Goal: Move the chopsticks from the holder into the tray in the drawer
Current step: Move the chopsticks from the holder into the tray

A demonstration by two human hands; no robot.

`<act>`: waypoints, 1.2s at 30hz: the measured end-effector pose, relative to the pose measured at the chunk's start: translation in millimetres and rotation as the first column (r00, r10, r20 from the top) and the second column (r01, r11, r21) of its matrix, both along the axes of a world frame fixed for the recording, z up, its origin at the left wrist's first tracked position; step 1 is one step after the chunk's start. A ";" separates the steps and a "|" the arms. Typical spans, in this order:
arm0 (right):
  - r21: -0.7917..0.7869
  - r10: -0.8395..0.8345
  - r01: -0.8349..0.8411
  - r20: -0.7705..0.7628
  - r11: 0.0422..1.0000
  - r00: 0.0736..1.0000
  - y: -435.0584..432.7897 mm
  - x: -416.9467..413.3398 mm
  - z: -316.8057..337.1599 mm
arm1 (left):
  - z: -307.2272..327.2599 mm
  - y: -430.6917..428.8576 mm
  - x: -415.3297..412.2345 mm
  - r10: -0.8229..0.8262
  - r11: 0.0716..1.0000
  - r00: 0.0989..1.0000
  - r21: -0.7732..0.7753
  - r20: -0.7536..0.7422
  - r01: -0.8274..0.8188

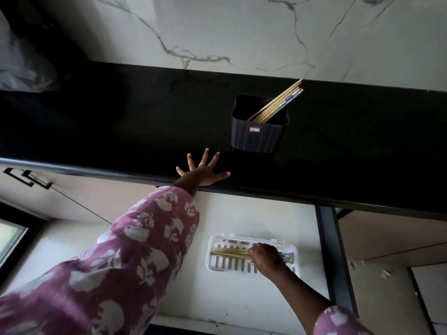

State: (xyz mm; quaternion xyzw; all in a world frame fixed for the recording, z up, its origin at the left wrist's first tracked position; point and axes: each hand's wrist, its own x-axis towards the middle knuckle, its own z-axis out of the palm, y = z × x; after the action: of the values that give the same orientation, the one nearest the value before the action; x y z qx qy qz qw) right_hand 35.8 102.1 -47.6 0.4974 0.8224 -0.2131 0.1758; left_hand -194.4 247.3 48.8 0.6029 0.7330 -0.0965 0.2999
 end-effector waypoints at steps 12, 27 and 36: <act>-0.035 0.061 -0.059 0.059 0.998 0.996 -12.1 -24.5 -1.3 | 2.4 -2.1 1.9 -0.006 1.000 1.000 -0.008 -0.004 0.006; 0.763 0.303 0.037 -0.300 0.645 0.905 69.5 2.9 88.6 | 0.7 -3.0 1.0 0.008 1.000 1.000 -0.014 0.003 -0.008; 0.853 0.266 0.411 -0.497 0.321 0.826 161.6 19.1 165.4 | -0.5 -4.2 2.7 0.020 1.000 1.000 0.009 0.009 -0.020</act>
State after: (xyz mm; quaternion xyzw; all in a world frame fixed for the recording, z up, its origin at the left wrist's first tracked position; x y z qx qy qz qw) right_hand 54.9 263.7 117.7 0.4567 0.7752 0.1627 -0.4051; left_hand -191.7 243.2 48.4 0.5974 0.7380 -0.0876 0.3013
